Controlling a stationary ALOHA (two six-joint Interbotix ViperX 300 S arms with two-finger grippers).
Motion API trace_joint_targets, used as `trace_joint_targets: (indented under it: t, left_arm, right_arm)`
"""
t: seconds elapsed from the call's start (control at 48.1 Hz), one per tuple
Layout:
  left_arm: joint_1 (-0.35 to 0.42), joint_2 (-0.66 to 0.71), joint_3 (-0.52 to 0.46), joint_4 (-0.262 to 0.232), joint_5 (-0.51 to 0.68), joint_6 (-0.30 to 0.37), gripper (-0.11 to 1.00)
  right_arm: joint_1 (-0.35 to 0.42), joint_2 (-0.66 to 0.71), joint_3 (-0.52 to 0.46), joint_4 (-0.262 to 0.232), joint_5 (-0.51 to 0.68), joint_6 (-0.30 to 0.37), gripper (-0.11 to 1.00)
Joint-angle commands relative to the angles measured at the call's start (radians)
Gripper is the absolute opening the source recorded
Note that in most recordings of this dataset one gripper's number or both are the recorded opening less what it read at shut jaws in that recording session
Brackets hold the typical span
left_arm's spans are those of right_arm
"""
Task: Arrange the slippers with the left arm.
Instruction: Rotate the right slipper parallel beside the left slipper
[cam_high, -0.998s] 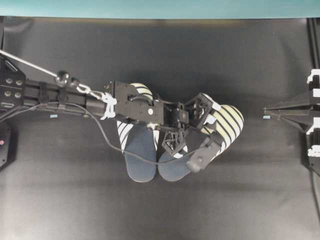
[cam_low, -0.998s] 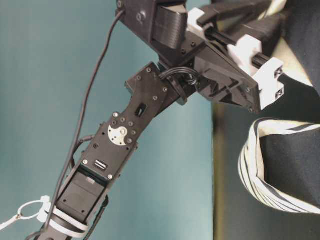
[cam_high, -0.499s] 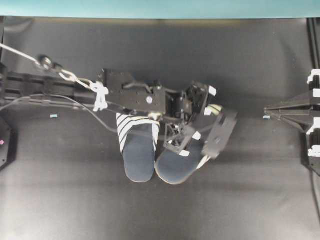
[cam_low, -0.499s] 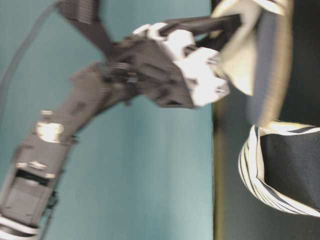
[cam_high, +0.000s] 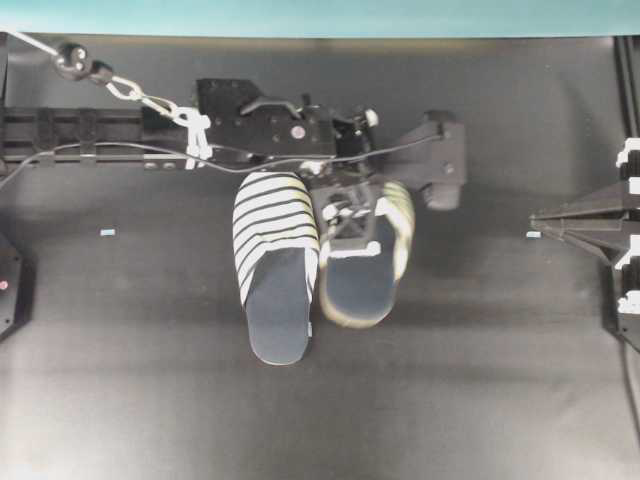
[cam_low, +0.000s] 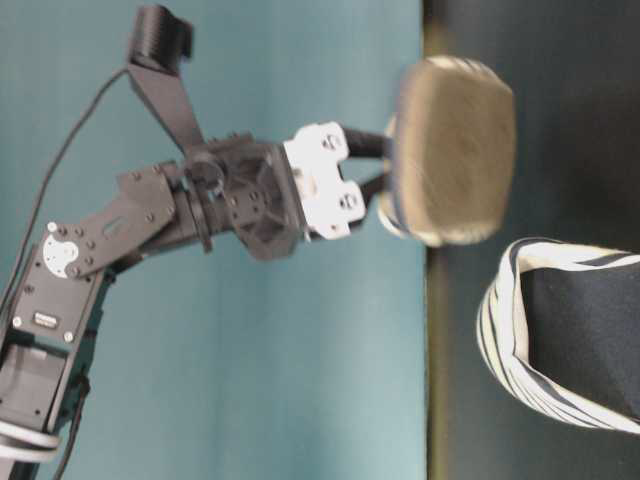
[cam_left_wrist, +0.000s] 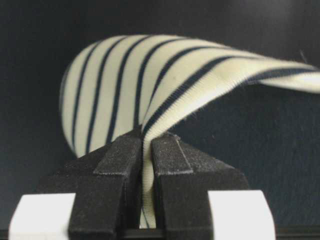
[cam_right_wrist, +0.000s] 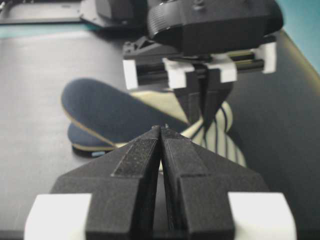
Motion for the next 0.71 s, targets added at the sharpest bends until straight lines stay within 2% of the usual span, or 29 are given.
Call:
trace_joint_targets:
  t: [0.0,0.229,0.686]
  left_arm:
    - [0.021,-0.032,0.012,0.003,-0.021,-0.003,0.01]
    - [0.032,-0.026,0.035,0.003,-0.1,-0.003,0.01]
    - [0.008,0.006,0.038,0.0,-0.097,-0.048,0.01]
  right_arm:
    - [0.009,0.006,-0.006,0.002,-0.009,-0.006,0.01]
    - [0.009,0.005,-0.006,0.002,-0.009,-0.006,0.01]
    - [0.009,0.005,-0.006,0.002,-0.017,-0.006,0.01]
